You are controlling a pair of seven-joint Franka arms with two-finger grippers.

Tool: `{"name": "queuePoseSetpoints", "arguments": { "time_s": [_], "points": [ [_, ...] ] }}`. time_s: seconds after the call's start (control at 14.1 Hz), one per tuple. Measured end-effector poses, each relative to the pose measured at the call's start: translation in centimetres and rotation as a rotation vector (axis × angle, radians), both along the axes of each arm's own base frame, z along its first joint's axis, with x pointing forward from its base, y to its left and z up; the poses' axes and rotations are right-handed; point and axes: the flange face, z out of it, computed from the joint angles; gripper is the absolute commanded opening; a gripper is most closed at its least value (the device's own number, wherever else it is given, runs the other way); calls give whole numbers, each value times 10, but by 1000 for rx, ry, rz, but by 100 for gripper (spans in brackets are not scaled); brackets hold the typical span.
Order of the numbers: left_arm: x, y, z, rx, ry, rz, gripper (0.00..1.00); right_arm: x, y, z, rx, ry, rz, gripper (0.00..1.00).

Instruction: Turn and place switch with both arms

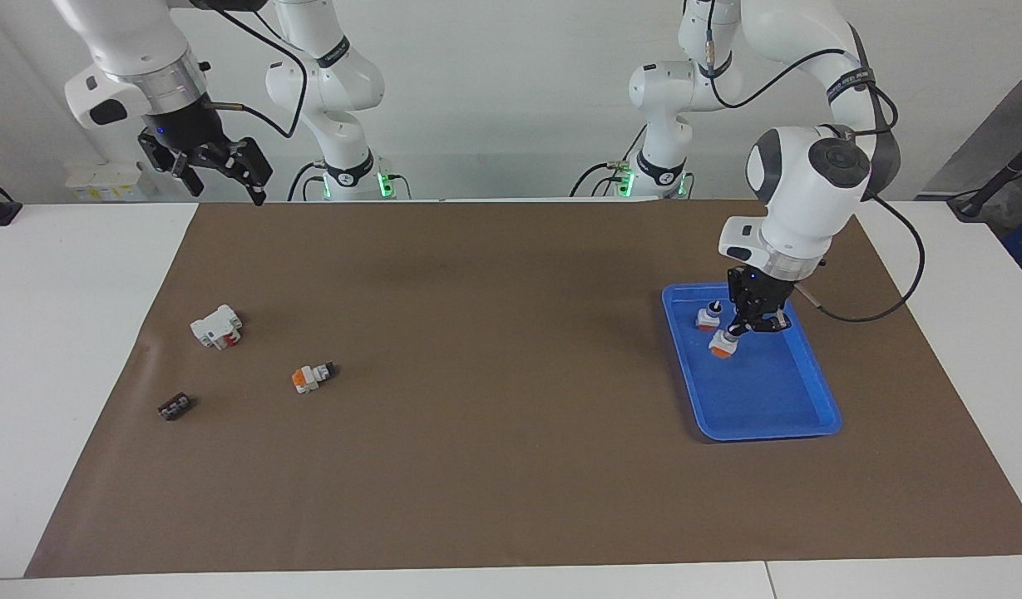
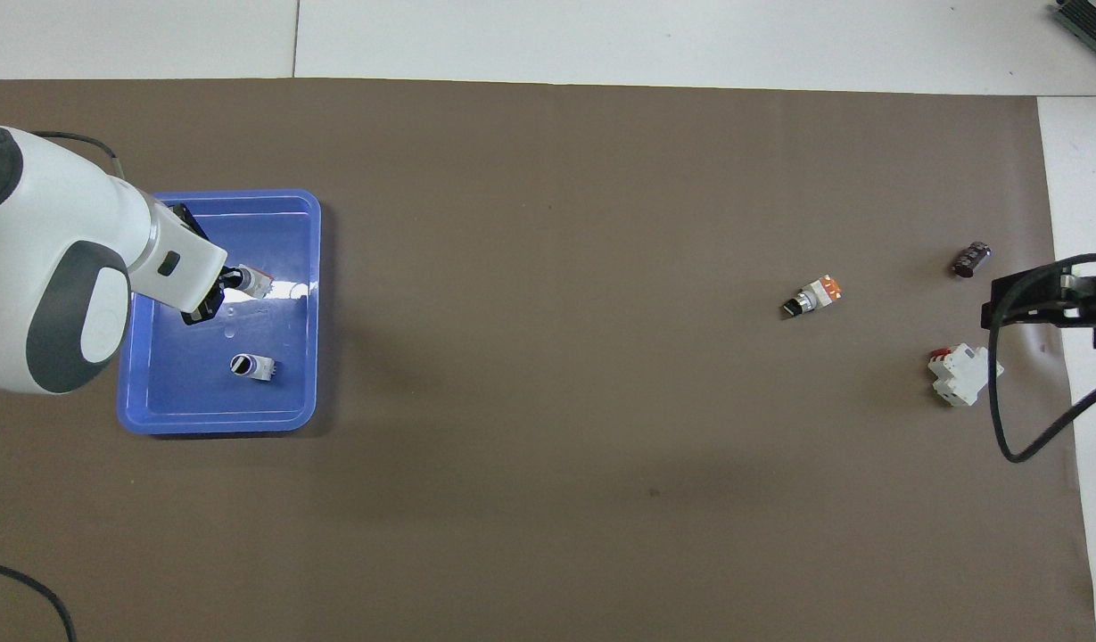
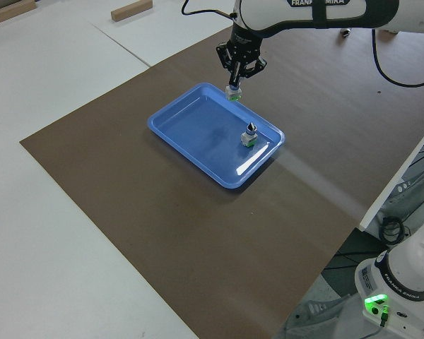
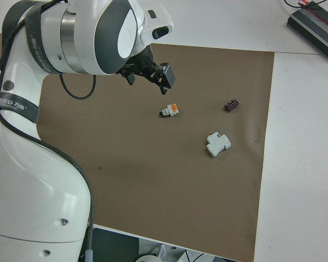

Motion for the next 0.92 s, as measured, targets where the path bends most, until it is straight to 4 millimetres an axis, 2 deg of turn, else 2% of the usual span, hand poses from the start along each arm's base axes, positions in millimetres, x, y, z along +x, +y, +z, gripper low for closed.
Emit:
{"name": "queuePoseSetpoints", "arguments": {
  "time_s": [0.21,0.36,0.43,0.57,0.78,0.92],
  "points": [
    [1,8,-33,5,49,34,0,0,4,-1,0,2,7,99],
    [-8,10,-56,9,74,50,0,-1,4,-2,0,5,7,99],
    [-12,10,-64,8,76,53,7,-1,4,-3,0,8,8,99],
    [-16,10,-67,8,74,61,100,-2,4,-7,1,14,28,99],
    [-18,9,-62,8,62,148,100,-3,4,-9,3,10,59,99],
    [-25,6,-62,10,62,275,100,-3,4,-8,3,6,61,99]
  ]
}}
